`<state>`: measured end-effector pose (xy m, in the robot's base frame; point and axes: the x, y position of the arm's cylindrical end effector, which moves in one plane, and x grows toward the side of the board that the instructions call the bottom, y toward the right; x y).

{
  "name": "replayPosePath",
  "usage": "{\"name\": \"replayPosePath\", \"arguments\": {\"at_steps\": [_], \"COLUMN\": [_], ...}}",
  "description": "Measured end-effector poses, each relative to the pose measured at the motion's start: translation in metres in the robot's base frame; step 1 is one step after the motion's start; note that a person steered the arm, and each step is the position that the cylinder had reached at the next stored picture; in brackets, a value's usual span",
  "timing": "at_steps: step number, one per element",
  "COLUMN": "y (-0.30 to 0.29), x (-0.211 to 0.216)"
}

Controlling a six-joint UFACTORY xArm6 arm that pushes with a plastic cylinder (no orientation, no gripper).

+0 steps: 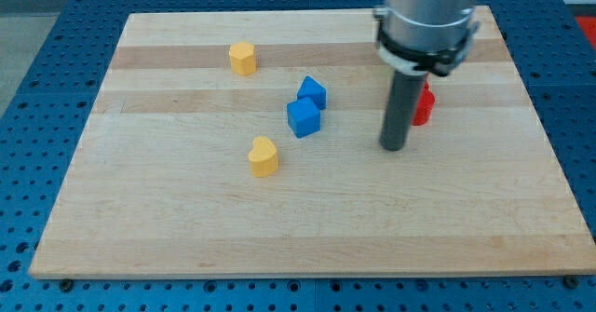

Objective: Push the blue cube into the bottom of the blue triangle

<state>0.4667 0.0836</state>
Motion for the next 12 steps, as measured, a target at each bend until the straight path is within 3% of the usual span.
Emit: {"name": "replayPosePath", "arguments": {"at_steps": [4, 12], "y": [-0.101, -0.083], "x": [-0.002, -0.043]}}
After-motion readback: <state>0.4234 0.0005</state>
